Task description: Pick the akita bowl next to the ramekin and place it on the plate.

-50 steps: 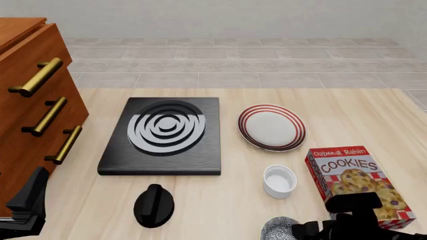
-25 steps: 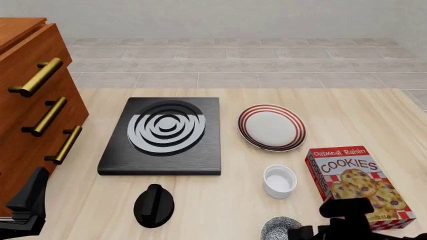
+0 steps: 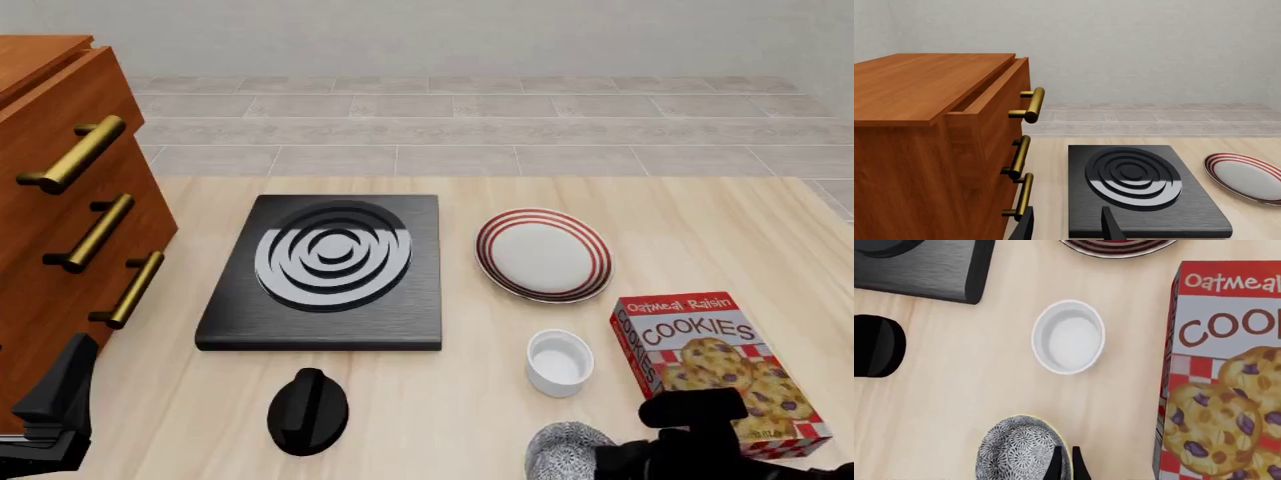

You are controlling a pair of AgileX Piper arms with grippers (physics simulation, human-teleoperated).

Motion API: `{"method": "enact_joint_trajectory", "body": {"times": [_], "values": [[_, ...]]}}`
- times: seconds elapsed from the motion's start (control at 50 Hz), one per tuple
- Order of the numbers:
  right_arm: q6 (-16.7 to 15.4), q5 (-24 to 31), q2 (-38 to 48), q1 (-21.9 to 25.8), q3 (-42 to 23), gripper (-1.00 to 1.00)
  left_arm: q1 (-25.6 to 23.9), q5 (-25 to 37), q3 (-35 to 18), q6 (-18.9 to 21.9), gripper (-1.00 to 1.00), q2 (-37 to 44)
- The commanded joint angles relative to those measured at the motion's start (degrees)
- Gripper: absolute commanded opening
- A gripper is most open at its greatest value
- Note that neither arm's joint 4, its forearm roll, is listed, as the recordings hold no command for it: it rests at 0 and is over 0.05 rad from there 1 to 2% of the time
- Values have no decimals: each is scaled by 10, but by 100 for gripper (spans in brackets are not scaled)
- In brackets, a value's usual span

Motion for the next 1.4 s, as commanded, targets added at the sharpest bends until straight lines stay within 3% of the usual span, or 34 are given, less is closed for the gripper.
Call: {"method": "enact_joint_trajectory", "body": {"times": [0.02, 0.82, 1.0, 1.4], "values": [[-20, 64, -55, -12, -24, -100, 0, 0, 0, 0, 100, 0], [-65, 185, -193, -64, -103, -100, 0, 0, 0, 0, 100, 0], [-78, 185, -194, -77, -118, -100, 0, 0, 0, 0, 100, 0], [-84, 132, -141, -91, -144, -100, 0, 0, 0, 0, 100, 0]]}}
